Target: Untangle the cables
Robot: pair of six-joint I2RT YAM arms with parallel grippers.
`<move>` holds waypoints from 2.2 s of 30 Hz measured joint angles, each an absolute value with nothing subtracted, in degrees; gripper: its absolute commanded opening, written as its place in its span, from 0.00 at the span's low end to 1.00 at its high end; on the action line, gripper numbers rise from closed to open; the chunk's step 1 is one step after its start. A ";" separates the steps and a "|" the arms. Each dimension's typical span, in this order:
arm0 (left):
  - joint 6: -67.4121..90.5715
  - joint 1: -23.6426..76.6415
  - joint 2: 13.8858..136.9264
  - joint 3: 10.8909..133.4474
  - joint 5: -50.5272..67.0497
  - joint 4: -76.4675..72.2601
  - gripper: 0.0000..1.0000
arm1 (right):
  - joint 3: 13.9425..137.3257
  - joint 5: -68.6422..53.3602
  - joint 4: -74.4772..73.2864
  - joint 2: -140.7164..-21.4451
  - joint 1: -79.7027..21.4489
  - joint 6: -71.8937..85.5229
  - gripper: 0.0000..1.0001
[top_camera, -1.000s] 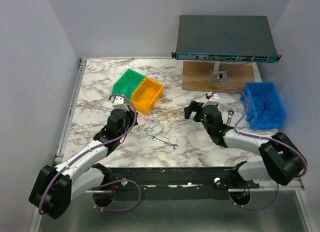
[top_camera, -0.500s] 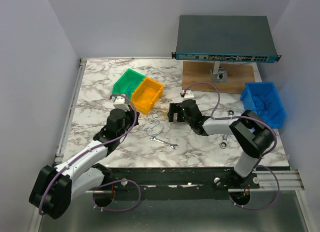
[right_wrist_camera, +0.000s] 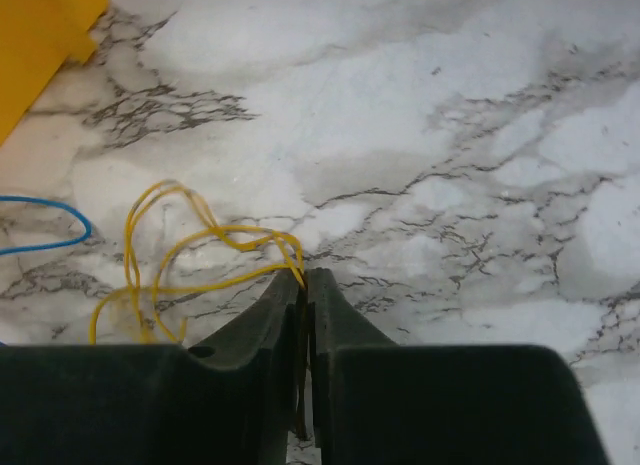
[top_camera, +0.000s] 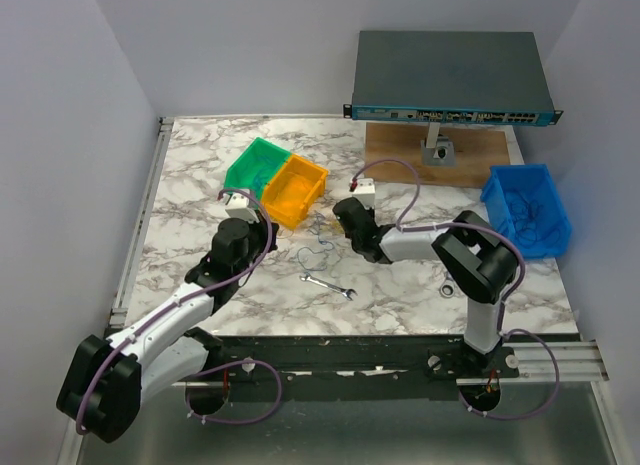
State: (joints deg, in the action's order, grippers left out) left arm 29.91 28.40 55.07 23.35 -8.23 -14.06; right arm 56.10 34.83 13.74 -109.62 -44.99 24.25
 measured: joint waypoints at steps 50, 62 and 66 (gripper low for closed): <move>32.49 30.83 46.52 67.90 -9.06 24.69 0.00 | 16.38 23.49 34.89 -59.88 -27.42 28.21 0.01; 25.80 31.46 57.63 89.82 -3.40 40.51 0.00 | 16.34 11.53 40.93 -63.00 -27.42 25.39 0.01; 24.40 31.75 56.73 88.36 -3.51 42.94 0.00 | 17.06 4.91 42.22 -67.16 -27.51 24.91 0.01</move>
